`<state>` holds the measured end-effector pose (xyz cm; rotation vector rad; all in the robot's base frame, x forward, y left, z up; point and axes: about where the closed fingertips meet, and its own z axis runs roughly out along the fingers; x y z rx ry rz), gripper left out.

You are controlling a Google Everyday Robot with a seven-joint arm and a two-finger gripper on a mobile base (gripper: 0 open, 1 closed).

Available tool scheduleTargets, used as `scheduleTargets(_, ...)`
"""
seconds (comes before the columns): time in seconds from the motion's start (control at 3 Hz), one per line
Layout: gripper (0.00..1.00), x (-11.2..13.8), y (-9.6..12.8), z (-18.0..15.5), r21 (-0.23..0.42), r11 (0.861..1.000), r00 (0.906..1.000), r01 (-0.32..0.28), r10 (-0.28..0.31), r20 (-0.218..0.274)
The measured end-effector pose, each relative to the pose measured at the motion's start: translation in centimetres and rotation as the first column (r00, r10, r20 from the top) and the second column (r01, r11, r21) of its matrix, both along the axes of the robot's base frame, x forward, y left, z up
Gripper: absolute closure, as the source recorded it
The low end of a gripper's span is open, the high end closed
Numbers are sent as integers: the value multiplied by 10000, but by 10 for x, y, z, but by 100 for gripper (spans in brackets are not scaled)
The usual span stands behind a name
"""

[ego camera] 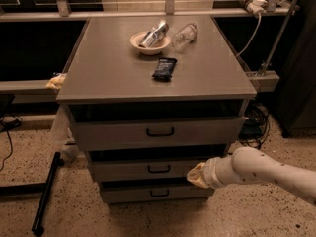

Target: Open bottom drawer

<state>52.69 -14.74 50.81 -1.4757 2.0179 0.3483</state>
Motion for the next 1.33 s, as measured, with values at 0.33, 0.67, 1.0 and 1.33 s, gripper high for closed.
scheduleTargets(0.33, 100, -1, 8, -49, 541, 9985, 9985, 97, -68, -535)
scheduleTargets(0.67, 100, -2, 9, -50, 546, 9985, 9984, 84, -54, -563)
scheduleTargets(1.0, 100, -6, 2, -85, 354, 9992, 9989, -159, 174, -426)
scheduleTargets(1.33, 100, -1, -14, -144, 332, 9991, 9994, -275, 282, -212)
